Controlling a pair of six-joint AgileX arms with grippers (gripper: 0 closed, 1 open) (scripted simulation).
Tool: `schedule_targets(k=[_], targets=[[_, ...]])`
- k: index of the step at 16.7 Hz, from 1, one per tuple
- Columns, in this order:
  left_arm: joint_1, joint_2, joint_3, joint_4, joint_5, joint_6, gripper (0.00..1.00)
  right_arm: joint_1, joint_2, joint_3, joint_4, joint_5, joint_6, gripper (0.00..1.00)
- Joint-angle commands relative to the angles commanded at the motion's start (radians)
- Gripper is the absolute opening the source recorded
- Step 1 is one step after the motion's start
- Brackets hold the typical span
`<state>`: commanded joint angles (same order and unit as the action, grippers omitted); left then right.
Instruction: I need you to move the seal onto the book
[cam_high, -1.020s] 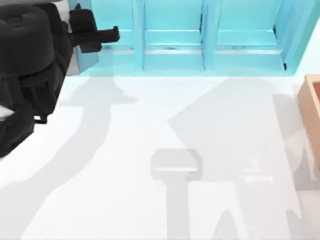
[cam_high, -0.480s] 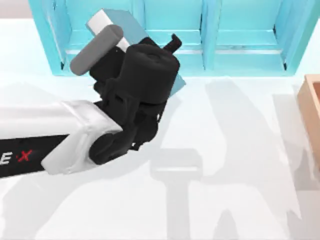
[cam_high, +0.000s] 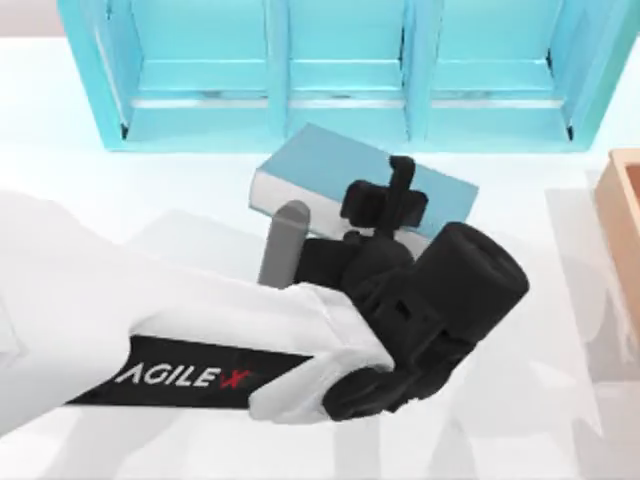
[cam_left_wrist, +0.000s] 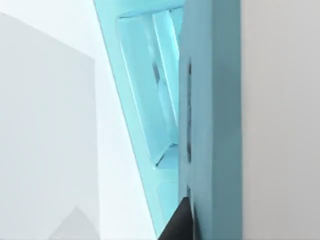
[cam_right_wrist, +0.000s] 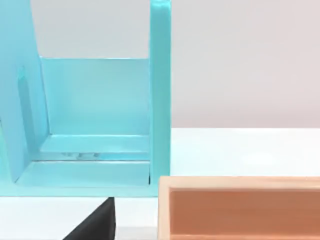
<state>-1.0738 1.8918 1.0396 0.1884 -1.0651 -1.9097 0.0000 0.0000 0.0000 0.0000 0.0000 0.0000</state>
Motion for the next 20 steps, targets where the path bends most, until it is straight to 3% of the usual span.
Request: schedule_targets(k=[3, 6, 20], targets=[[-0.062, 0.050, 0.024, -0.027, -0.069, -0.207, 0.00, 0.000, 0.000, 0.000, 0.000, 0.000, 0.000, 1.00], [-0.100, 0.078, 0.039, -0.043, -0.113, -0.321, 0.00, 0.000, 0.000, 0.000, 0.000, 0.000, 0.000, 1.00], [-0.117, 0.086, 0.035, -0.070, -0.128, -0.367, 0.00, 0.000, 0.000, 0.000, 0.000, 0.000, 0.000, 1.00]])
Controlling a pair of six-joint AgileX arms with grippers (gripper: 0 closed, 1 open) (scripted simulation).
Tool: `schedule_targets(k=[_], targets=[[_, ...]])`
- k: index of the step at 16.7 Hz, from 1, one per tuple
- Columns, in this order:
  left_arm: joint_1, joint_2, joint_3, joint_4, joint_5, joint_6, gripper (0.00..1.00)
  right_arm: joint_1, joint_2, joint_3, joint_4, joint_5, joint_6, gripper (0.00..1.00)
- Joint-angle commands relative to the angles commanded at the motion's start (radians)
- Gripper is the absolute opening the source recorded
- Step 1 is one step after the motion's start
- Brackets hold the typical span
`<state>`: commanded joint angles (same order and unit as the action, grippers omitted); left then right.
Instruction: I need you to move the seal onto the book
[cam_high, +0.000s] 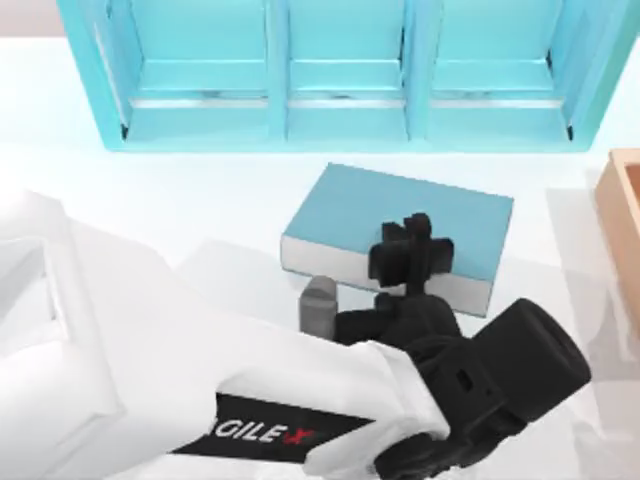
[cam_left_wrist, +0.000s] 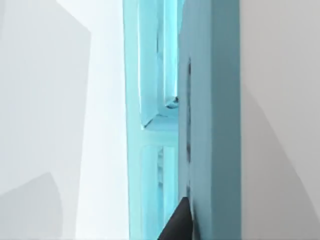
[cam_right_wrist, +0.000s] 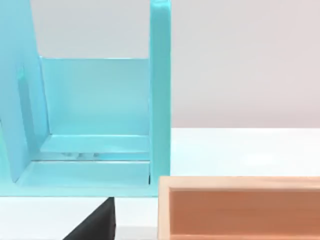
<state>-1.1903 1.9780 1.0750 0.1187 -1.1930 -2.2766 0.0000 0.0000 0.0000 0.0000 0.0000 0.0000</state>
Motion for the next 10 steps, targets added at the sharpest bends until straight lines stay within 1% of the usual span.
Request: schedule_targets(k=[5, 9, 10], targets=[[0.000, 0.063, -0.026, 0.099, 0.001, 0.001, 0.00, 0.000, 0.000, 0.000, 0.000, 0.000, 0.000, 1.00], [0.000, 0.074, -0.033, 0.109, 0.001, 0.002, 0.00, 0.000, 0.000, 0.000, 0.000, 0.000, 0.000, 1.00], [0.000, 0.074, -0.033, 0.109, 0.001, 0.002, 0.08, 0.000, 0.000, 0.000, 0.000, 0.000, 0.000, 1.00]])
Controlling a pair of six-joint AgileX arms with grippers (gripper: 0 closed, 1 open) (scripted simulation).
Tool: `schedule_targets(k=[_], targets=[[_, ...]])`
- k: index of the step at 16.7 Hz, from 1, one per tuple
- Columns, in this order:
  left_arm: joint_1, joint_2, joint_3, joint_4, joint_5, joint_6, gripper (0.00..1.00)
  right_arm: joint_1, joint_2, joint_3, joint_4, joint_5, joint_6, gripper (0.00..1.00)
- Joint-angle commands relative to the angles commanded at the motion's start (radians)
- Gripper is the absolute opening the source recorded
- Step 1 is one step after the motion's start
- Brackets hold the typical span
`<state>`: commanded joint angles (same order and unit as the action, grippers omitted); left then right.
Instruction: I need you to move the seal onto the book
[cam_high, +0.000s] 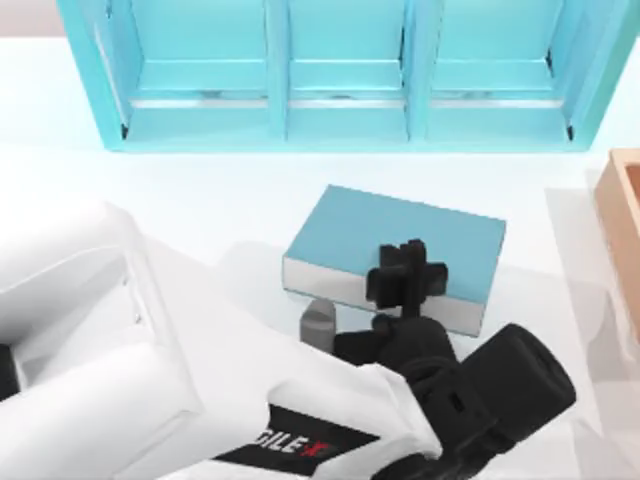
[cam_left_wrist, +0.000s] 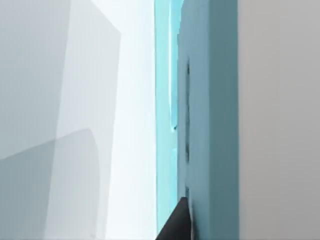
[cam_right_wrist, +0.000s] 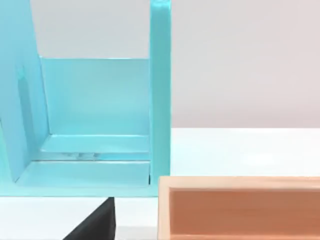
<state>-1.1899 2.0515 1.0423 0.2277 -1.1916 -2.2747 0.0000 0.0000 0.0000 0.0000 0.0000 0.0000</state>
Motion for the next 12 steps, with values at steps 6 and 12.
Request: schedule_targets(k=[6, 12], targets=[[0.000, 0.000, 0.000, 0.000, 0.000, 0.000, 0.53, 0.000, 0.000, 0.000, 0.000, 0.000, 0.000, 1.00], [0.000, 0.000, 0.000, 0.000, 0.000, 0.000, 0.98, 0.000, 0.000, 0.000, 0.000, 0.000, 0.000, 1.00]])
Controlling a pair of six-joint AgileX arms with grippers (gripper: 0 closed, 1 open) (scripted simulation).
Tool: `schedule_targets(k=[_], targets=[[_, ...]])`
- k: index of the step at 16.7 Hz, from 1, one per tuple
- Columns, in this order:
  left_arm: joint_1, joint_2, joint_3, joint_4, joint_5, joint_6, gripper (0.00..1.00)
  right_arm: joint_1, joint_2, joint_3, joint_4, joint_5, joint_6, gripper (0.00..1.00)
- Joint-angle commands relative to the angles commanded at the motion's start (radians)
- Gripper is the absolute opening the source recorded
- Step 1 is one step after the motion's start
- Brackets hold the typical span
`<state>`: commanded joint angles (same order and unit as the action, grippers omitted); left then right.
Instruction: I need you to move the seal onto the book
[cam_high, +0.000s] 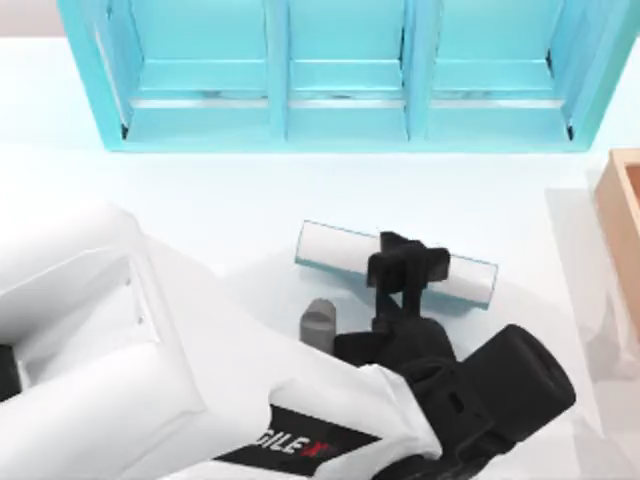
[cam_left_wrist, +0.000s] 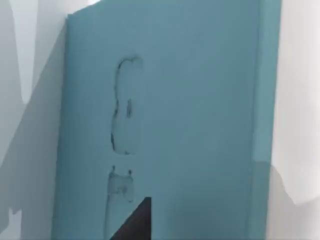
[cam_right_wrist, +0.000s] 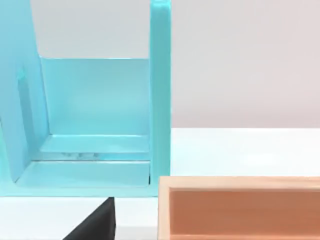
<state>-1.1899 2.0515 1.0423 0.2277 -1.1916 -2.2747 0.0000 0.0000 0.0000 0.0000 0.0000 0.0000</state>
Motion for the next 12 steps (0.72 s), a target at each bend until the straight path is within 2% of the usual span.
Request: schedule_targets(k=[12], targets=[[-0.015, 0.008, 0.008, -0.035, -0.005, -0.034, 1.00, 0.000, 0.000, 0.000, 0.000, 0.000, 0.000, 1.00]])
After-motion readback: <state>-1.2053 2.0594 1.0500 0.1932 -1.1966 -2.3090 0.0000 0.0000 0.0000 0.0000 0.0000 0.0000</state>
